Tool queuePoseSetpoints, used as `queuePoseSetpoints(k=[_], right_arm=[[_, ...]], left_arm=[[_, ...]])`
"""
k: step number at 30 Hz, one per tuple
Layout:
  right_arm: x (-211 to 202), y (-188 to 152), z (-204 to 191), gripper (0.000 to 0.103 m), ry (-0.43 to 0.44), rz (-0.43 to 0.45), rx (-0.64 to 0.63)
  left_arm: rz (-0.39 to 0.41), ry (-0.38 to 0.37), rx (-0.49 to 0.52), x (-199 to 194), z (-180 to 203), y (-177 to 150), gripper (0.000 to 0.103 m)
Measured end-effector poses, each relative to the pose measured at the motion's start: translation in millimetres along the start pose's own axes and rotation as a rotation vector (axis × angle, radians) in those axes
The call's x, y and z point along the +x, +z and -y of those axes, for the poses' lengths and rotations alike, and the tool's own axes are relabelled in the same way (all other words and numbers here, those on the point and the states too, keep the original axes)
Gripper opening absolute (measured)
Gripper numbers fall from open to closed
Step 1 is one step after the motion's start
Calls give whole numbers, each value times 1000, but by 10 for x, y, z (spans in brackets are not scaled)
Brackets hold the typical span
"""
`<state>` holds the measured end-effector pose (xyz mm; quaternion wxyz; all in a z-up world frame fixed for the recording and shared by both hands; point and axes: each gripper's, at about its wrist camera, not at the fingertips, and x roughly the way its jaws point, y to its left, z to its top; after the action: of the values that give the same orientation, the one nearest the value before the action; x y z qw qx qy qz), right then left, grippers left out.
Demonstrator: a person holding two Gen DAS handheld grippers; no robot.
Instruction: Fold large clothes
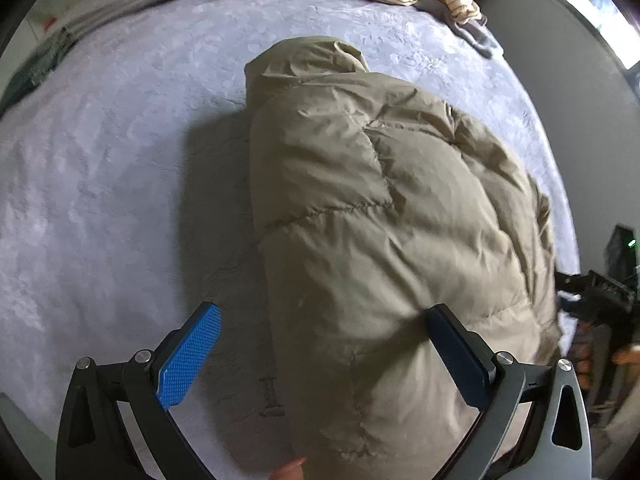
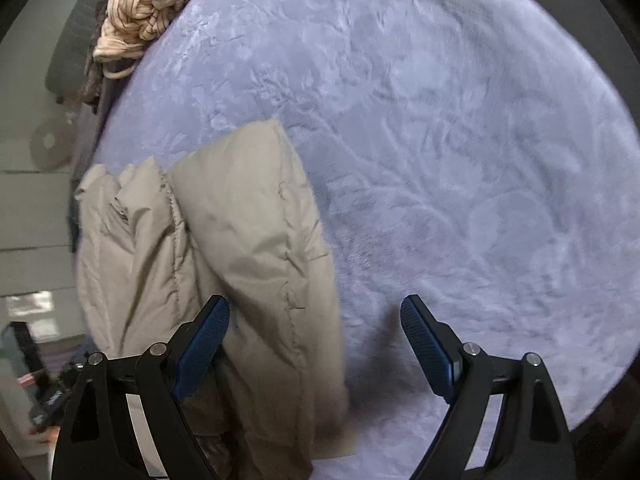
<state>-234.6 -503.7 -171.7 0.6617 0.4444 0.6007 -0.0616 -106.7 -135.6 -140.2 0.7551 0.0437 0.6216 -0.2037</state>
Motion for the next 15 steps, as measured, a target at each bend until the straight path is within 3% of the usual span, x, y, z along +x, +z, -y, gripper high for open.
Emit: queuePoseSetpoints(k=[5, 8, 12, 15], right_arm=[[21, 19, 13, 90, 235, -2, 53], [10, 69, -68, 90, 276, -16, 17], [-22, 124, -316, 90, 220, -52, -145], [90, 118, -552, 90, 76, -105, -335]], left_arm=[[-22, -104, -55, 95, -120, 106, 103], [-30, -135, -77, 130, -148, 154, 103], [-15, -174, -84, 154, -199, 233, 103], [-13, -216, -92, 235, -269, 309, 103]])
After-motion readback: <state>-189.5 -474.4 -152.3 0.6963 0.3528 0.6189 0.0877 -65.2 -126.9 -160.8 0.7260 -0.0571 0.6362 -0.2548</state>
